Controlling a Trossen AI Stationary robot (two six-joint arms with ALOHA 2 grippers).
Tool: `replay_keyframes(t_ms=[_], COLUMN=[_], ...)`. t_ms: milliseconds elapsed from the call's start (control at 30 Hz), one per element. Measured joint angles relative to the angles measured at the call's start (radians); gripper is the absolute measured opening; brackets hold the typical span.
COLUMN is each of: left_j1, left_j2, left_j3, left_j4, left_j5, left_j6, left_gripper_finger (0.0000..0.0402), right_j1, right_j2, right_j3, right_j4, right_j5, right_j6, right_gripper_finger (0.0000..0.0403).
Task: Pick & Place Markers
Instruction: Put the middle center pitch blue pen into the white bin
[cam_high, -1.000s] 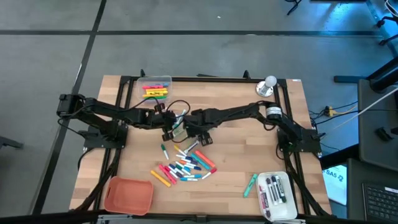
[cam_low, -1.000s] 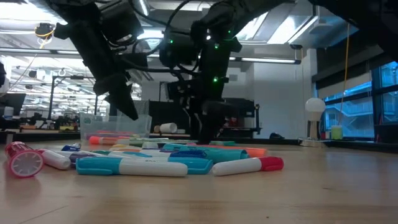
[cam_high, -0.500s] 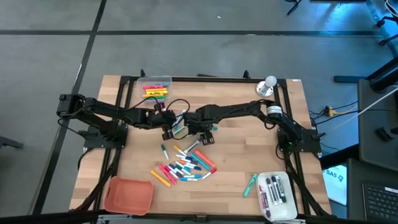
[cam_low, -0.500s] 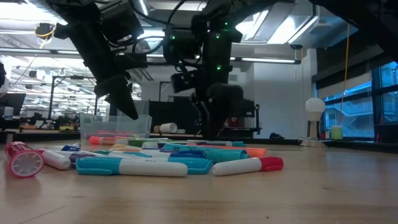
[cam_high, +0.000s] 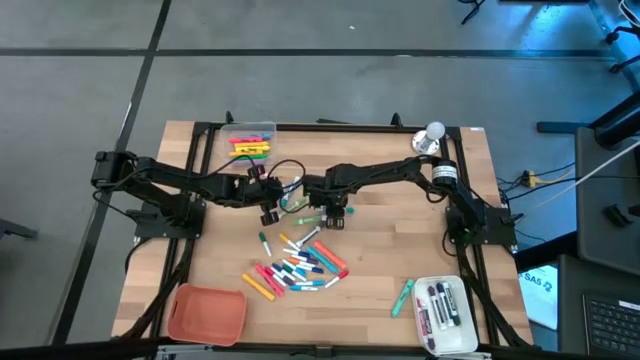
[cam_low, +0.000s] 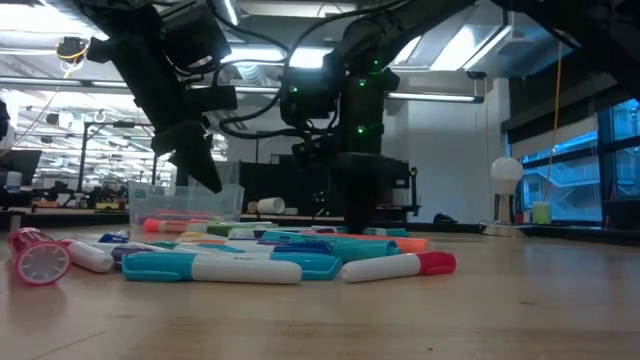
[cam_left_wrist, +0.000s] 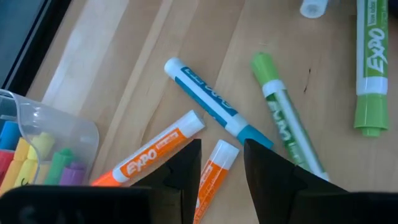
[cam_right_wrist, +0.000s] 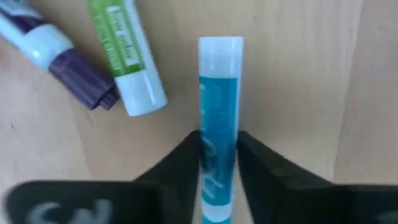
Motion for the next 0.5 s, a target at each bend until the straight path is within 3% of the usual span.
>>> replay_keyframes(t_ms=[67,267,500], left_j1=[0.0,0.0,-0.001], left_j2=[0.0,0.0,0.0], left_j3=[0.0,0.0,0.0], left_j4=[0.0,-0.003,-0.007], left_j5=[0.0,0.0,0.001], left_j6=[0.0,0.0,-0.016], left_gripper_finger=[0.0116,0.0114,0.0114], right_j1=[0.0,0.005,0.093], right_j2=[0.001,0.005,0.015], right_j3=[0.0,0.018,0.16], right_j4=[0.0,-0.013,-0.171], right_j5=[-0.005,0.01,0.182], right_j6=[0.002,0.177,0.323], right_gripper_finger=[0.0062,0.0062,0.0062])
